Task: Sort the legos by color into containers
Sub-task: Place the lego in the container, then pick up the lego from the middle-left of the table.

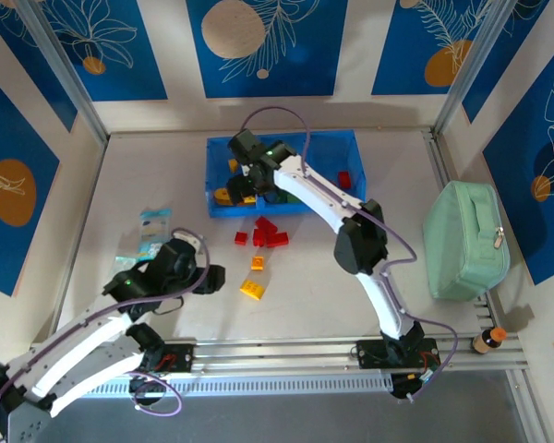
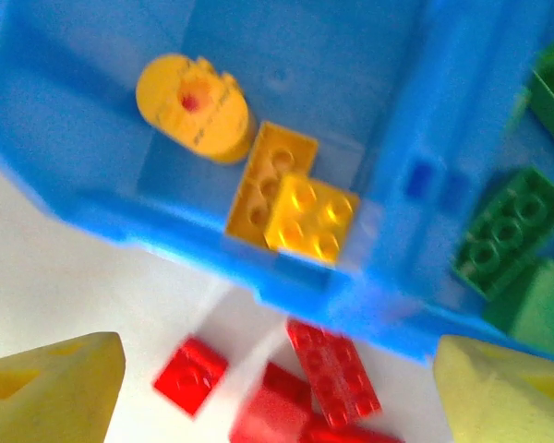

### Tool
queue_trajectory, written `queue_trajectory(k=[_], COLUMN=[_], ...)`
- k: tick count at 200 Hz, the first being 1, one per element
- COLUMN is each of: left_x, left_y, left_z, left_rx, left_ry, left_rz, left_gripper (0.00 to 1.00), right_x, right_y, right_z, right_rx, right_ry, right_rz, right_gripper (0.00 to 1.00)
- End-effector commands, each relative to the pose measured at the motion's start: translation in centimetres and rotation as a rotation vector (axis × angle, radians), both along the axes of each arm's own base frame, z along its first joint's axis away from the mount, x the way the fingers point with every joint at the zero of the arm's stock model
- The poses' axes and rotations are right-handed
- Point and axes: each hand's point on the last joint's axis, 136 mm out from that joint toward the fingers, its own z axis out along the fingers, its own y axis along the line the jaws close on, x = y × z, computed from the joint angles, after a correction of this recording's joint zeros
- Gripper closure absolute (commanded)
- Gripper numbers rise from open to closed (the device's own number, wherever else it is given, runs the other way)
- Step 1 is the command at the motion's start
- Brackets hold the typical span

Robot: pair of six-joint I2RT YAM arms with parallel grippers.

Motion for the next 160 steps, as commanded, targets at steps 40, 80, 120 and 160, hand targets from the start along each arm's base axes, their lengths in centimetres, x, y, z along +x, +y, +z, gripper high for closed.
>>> queue_trajectory(k=[40,80,120,160], left_x=[-0.3,-0.6,-0.2,0.1], left_y=[-7.7,-10.2,-10.1,-10.5], left_z=[-1.6,-4.8,-6.9,-8.4], left_rx=[0.063,0.141,0.245,0.271], left_ry=[0.027,0.095,0.14,0.161], left_rz=[-0.234,-0.269,-0.25,-0.245], left_gripper=[0.22,0.21,0.22,0.25], right_x=[-3.3,-5.5,-7.4,-8.0], right_y=[-6.9,-11.5,-14.2,-15.6], right_z=[7.2,4.7,3.2,2.4], right_rx=[0.197,0.162,0.172,0.18], right_ry=[-0.101,-0.058,-0.035,-0.023], right_rz=[-0.118,-0.187,-0.239,-0.267], right_gripper=[0.12,0.12,0.12,0.13])
